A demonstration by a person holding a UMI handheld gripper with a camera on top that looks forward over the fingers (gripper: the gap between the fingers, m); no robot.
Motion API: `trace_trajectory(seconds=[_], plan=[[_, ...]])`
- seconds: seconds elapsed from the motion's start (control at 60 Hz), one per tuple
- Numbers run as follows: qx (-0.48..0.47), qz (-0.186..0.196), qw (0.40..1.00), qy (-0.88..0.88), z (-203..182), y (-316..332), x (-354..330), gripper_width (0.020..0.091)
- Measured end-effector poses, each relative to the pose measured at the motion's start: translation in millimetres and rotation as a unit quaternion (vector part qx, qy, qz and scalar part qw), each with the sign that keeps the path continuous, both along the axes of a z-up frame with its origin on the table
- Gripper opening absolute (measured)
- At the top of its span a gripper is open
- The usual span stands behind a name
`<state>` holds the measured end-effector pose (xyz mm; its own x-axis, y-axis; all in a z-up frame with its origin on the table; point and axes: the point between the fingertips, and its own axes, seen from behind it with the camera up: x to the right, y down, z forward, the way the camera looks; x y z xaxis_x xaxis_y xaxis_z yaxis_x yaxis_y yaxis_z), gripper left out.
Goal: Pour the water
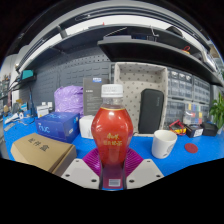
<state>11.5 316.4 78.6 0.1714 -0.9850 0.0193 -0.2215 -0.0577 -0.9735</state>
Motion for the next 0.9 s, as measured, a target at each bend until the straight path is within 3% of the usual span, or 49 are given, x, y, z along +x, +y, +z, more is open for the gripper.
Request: trace_trajectory(seconds=[0.183,0.4,0.667,0.9], plan=[[0.031,0.004,0.999,0.025,-1,-2,4,0.0267],[0.224,-0.027,0.971,0.083,21,-5,40,0.0267],[0.544,-0.084,0.825,0.131,62,-12,87,0.0265],[0.698,-0.105,0.692,0.148,73,-22,106,0.0267]])
